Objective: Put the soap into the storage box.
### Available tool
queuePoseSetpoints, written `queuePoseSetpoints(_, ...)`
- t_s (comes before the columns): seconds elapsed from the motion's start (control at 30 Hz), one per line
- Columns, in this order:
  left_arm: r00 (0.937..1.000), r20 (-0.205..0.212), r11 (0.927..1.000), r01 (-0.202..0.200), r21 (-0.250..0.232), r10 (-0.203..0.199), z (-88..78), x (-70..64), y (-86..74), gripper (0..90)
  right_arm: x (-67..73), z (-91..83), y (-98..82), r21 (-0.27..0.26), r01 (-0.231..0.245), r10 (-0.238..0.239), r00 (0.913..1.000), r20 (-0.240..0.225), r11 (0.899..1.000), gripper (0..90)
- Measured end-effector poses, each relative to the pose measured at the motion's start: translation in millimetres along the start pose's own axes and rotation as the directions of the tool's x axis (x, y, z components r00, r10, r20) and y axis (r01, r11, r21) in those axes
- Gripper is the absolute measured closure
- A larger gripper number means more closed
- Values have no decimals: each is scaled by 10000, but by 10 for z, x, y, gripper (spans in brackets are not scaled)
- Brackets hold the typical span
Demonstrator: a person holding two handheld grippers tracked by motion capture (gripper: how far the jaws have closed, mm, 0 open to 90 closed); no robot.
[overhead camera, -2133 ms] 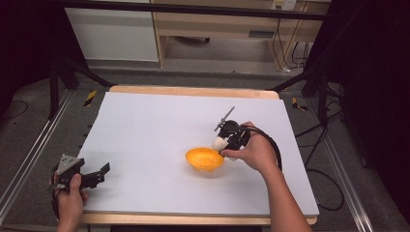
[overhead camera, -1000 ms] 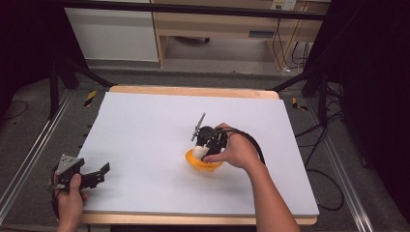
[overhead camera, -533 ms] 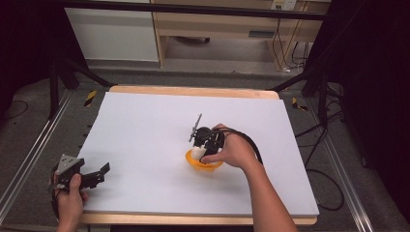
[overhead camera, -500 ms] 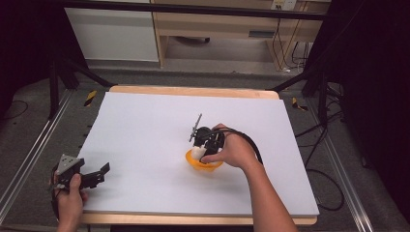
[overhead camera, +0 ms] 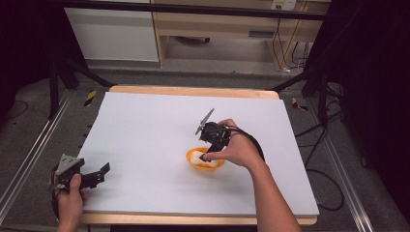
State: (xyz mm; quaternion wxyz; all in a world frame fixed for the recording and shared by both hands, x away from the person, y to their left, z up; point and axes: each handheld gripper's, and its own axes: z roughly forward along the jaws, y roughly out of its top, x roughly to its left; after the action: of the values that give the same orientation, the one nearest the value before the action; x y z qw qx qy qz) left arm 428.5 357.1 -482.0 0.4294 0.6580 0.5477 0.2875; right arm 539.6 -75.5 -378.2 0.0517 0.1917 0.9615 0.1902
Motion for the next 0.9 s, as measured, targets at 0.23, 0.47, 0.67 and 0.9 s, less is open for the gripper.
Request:
queuePoseSetpoints(0.23, 10000, -3, 10000, -2, -4, 2, -1, 0, 0, 0, -81, -68, -138, -849, -998, 1025, 9943, 277, 9914, 116)
queuePoseSetpoints(0.47, 10000, -22, 10000, -25, 11, 25, 0, -3, 0, 0, -166, -124, -325, -1770, -1921, 2066, 9761, 670, 9653, 29)
queuePoseSetpoints(0.67, 10000, -27, 10000, -51, 34, 51, 0, -2, 1, 0, -221, -171, -523, -2475, -2554, 2851, 9541, 920, 9346, 9)
queuePoseSetpoints(0.9, 10000, -43, 10000, -79, 44, 80, 0, -5, 1, 0, -289, -249, -798, -3201, -3251, 3723, 9229, 977, 8899, 6)
